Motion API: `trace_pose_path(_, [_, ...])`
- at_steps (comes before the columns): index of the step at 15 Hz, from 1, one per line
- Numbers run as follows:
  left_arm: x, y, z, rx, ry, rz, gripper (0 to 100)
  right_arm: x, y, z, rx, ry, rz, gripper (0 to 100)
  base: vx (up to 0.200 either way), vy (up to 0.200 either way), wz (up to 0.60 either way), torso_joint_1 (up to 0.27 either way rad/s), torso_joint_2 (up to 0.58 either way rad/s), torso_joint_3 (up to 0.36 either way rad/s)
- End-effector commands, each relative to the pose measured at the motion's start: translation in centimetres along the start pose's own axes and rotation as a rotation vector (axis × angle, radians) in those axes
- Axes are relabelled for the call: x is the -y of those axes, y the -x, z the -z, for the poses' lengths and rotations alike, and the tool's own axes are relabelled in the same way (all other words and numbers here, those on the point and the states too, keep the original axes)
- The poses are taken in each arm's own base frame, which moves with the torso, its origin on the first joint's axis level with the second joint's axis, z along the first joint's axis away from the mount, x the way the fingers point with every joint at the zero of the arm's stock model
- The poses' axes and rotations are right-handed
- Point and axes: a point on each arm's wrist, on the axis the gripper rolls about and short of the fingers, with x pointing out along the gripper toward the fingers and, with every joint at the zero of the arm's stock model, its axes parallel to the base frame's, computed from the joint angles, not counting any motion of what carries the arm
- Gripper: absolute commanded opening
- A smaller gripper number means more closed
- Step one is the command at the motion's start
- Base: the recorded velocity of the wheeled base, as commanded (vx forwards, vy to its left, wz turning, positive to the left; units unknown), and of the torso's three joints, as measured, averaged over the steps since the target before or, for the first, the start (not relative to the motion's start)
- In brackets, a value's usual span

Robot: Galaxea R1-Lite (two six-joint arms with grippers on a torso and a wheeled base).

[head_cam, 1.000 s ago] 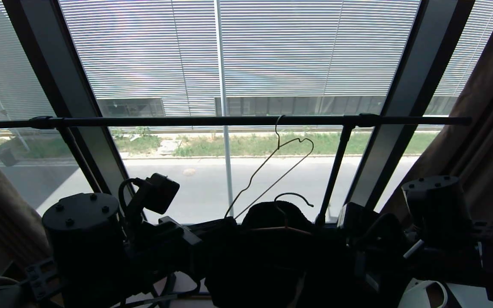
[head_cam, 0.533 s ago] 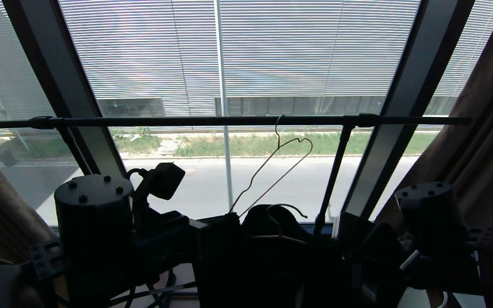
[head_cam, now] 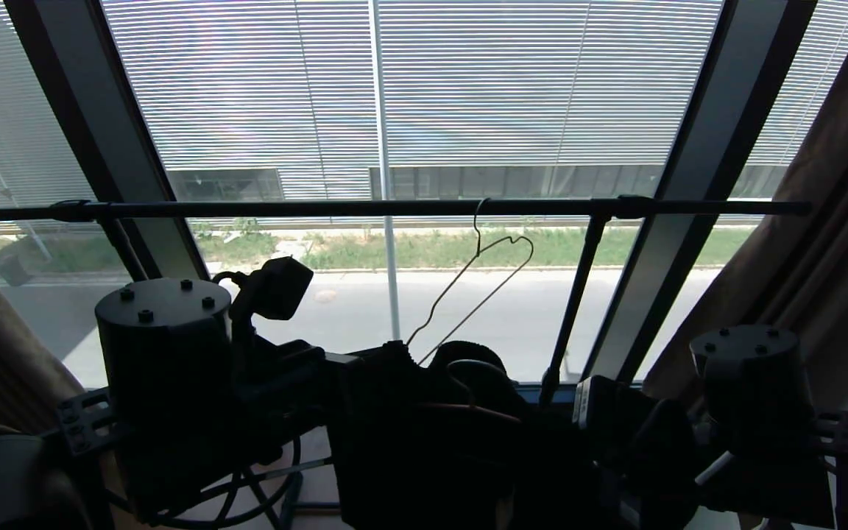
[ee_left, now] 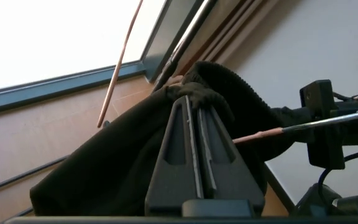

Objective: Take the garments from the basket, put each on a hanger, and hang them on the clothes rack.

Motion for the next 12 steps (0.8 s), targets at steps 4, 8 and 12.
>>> trace_pose_path(4, [1.0,0.3,1.0,-0.035,-0.015,0.037,0,-0.1,-0.2,-0.3,0.01,-0.013,-0.007,0,0.0,0.0,0.0,0.0,0.0,0.0])
trace_pose_path(8, [1.1,1.1,1.0,-0.027,-0.021,0.052,0,0.9,-0.6,0.0,0.056,-0.052,0.042,0,0.0,0.0,0.0,0.0,0.0,0.0])
trace_pose_path(12, [0.9,1.1,1.1,-0.033,-0.024,0.046,0,1.6,-0.3,-0.1,0.123,-0.118,0.034,0,0.0,0.0,0.0,0.0,0.0,0.0])
